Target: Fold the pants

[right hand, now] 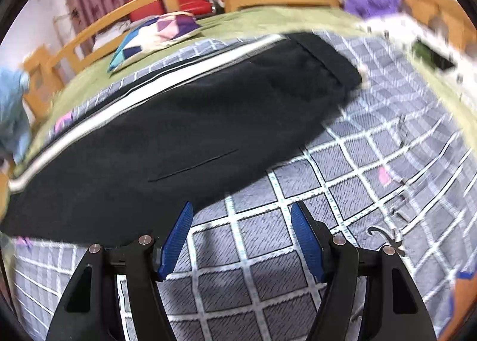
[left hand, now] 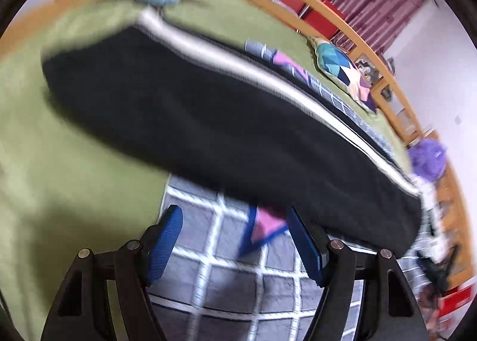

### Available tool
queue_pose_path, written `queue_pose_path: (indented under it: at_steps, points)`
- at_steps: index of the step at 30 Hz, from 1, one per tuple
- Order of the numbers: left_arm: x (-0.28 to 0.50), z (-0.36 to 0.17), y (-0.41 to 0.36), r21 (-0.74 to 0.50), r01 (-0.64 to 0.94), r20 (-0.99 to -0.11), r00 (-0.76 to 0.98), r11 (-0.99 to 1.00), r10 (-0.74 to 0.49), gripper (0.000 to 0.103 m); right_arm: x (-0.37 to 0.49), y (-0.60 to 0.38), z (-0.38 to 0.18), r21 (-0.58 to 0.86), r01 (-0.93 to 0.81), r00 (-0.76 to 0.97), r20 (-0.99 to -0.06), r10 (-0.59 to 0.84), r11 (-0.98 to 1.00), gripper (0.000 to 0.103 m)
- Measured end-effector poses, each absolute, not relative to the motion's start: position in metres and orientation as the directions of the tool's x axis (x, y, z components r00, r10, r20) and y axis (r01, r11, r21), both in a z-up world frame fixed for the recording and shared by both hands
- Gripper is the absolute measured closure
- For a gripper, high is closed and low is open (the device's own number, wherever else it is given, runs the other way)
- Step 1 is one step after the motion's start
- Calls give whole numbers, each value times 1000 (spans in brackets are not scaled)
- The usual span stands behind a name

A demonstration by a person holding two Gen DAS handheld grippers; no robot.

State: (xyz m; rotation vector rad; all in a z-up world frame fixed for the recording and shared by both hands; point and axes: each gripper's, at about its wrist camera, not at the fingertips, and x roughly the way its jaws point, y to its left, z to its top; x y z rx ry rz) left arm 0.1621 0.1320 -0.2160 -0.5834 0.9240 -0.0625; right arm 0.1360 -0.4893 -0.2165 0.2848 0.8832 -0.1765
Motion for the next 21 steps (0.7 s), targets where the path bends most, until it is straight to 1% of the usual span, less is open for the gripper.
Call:
queue_pose_path:
  at_steps: [2, 5, 8, 11, 13, 16, 17, 18, 19, 20, 21]
  points:
    - [161, -220, 136, -547, -207, -693, 655, 811, -301, 33, 143, -504, -223, 260, 276, 630, -776, 30, 925, 36]
    - [172, -225, 144, -620, -206, -644, 684, 757, -342, 33, 155, -517, -229, 333, 284, 651, -755, 74, 899, 36]
    - [187, -231, 153, -663, -210, -609, 710, 719, -354, 33, 173, -530, -234, 374, 309, 675, -734, 75, 874, 36]
    - [205, -234, 165, -696, -235, -591, 724, 679, -356, 34, 200, -540, -239, 423, 317, 682, -723, 105, 849, 35]
    - [214, -237, 170, -714, -254, -585, 728, 653, -357, 34, 221, -545, -240, 420, 333, 679, -728, 95, 844, 35]
    - [229, -237, 167, -708, -283, -593, 736, 647, -327, 43, 245, -554, -247, 453, 376, 683, -725, 89, 809, 33]
    - [234, -238, 166, -701, -301, -605, 732, 647, -315, 52, 252, -556, -247, 468, 391, 694, -716, 80, 793, 33]
    - [239, -238, 167, -688, -325, -624, 721, 649, -300, 67, 257, -557, -246, 470, 402, 697, -713, 71, 786, 39]
    - [246, -238, 168, -675, -341, -642, 708, 654, -293, 77, 262, -556, -246, 462, 410, 700, -712, 54, 786, 49]
    - [251, -236, 170, -661, -346, -659, 692, 666, -295, 91, 266, -556, -245, 435, 426, 699, -715, 17, 793, 75]
    - [254, -229, 173, -672, -317, -646, 693, 669, -321, 93, 268, -557, -243, 421, 430, 697, -717, 2, 799, 83]
